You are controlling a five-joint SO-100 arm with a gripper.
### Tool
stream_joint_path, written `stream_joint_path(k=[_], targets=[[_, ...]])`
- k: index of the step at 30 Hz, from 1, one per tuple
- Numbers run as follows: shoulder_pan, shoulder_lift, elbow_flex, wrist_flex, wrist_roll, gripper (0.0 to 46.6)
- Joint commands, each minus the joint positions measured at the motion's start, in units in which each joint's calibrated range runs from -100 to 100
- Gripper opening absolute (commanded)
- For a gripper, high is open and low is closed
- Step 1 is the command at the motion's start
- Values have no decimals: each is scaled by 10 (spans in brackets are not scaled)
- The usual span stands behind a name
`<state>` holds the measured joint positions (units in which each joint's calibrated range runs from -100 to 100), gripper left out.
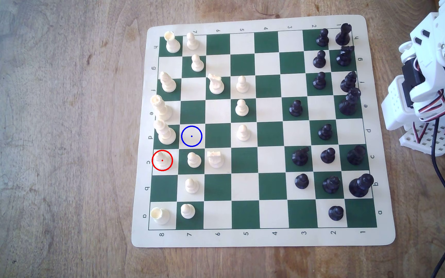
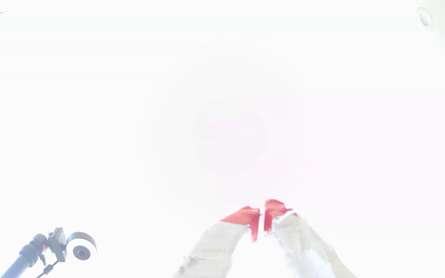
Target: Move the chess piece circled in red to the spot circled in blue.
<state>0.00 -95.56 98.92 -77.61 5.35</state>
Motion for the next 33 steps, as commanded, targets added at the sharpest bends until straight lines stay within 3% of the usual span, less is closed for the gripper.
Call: stream_joint_path(k=[1,10,16,17,23,31,33], targets=[[11,-3,10,-72,1,2],[22,-3,-40,221,-1,2],[19,-2,-99,502,-2,2],[22,-2,-107,556,0,19],[30,42,-163,712,-2,2],[7,247,-311,838,-4,2],[-4,308,-403,963,-2,2]])
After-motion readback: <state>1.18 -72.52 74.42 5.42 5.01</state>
